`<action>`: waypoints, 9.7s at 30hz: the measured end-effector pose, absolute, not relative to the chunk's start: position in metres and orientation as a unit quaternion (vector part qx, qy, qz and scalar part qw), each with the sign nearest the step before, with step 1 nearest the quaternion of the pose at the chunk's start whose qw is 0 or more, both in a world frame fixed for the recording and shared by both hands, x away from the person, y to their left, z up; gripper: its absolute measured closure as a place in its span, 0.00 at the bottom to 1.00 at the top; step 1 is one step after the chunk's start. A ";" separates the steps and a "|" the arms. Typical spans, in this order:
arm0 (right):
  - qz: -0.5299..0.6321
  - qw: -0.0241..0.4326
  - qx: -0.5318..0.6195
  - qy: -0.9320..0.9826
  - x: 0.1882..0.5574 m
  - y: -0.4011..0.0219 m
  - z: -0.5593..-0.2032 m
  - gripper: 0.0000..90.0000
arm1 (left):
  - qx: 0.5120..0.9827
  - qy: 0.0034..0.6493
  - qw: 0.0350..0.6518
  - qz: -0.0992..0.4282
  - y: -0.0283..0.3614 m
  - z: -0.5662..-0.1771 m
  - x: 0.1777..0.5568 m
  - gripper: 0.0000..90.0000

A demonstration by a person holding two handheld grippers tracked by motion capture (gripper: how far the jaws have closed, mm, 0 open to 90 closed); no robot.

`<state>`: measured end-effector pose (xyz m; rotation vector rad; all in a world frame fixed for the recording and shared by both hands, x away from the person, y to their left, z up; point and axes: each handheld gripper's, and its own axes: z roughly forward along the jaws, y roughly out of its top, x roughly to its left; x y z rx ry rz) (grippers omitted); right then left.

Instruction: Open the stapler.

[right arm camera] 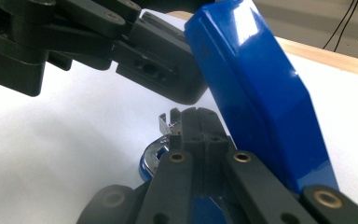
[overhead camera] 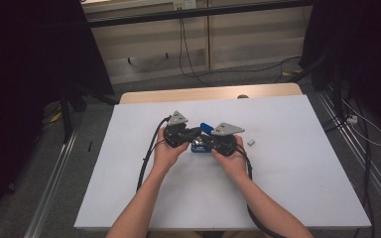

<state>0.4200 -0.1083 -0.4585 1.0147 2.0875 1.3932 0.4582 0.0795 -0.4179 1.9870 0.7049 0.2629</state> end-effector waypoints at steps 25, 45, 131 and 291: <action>0.487 0.251 0.368 0.751 0.416 -0.106 -0.462 1.00 | 0.809 0.321 0.479 0.112 0.089 -0.428 0.460 0.91; 0.473 0.278 0.395 0.737 0.413 -0.100 -0.456 1.00 | 0.818 0.334 0.456 0.111 0.084 -0.449 0.457 1.00; 0.418 0.314 0.454 0.721 0.401 -0.221 -0.429 1.00 | 0.823 0.316 0.457 0.123 0.074 -0.444 0.452 0.92; 0.382 0.108 0.272 0.877 0.354 -0.204 -0.460 0.72 | 0.783 0.392 0.466 0.125 0.153 -0.429 0.402 0.16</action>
